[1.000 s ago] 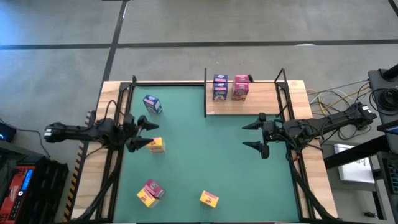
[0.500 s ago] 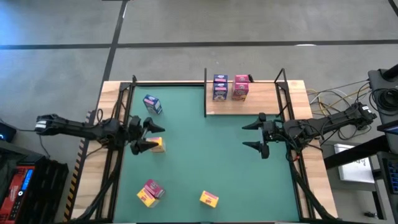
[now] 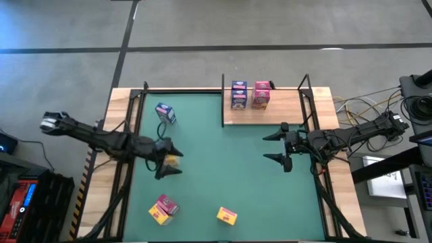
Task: Stack cereal on shelf
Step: Put the pink cereal box on the shelf
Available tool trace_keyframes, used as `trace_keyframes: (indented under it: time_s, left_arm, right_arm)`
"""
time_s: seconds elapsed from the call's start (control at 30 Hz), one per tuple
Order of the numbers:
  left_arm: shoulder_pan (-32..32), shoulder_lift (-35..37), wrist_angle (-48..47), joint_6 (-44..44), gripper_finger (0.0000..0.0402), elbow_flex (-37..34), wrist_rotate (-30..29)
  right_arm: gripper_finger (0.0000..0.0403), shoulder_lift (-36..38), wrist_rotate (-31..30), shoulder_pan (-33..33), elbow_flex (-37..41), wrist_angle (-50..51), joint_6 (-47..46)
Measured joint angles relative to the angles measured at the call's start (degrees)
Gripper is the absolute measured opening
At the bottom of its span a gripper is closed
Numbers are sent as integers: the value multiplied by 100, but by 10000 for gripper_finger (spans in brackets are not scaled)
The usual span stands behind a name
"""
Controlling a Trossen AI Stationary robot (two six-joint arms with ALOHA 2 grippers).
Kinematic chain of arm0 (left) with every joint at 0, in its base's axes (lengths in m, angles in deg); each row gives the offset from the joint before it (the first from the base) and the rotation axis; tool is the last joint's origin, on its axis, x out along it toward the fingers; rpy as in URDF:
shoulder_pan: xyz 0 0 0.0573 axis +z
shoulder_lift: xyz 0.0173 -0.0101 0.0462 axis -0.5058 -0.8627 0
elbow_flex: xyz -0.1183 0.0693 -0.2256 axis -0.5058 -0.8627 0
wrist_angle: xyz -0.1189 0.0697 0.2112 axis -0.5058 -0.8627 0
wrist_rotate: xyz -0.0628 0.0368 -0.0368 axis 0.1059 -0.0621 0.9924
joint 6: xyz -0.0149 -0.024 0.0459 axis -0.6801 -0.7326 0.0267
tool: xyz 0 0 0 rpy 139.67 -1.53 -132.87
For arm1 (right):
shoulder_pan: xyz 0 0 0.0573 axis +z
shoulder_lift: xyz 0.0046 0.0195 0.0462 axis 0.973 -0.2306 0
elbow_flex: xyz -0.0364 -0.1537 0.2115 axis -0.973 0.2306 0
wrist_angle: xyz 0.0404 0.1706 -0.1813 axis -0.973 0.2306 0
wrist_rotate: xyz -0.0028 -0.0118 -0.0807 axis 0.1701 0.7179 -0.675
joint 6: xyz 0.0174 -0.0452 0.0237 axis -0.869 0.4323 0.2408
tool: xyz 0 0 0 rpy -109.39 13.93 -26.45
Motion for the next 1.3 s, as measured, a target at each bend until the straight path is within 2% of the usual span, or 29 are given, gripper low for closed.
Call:
trace_keyframes:
  time_s: [0.17, 0.33, 0.47, 0.5, 0.73, 0.93, 1.3]
  left_arm:
    - [-1067, 80, -509, -649, 400, 275, -630]
    - [-2120, -87, -933, -1266, 400, 589, -1772]
    - [-2568, -346, -1134, -1808, 400, 978, -2614]
    - [-2605, -420, -1180, -1909, 400, 1071, -2625]
    - [-2626, -1093, -1232, -1886, 400, 1497, -1449]
    - [-2839, -1539, -2309, -2550, 400, 1831, -1833]
    - [-3274, -2078, -3568, -3617, 400, 2761, -1923]
  right_arm:
    - [322, 0, 0, 0, 0, 2, 0]
    - [322, 0, 0, 0, 0, 7, -2]
    - [322, 0, 0, 0, 0, 7, 0]
    - [322, 0, 0, 0, 0, 7, 0]
    - [322, 0, 0, -2, 0, 8, 0]
    - [322, 0, 0, 0, 0, 9, 0]
    - [322, 0, 0, -1, 0, 9, 0]
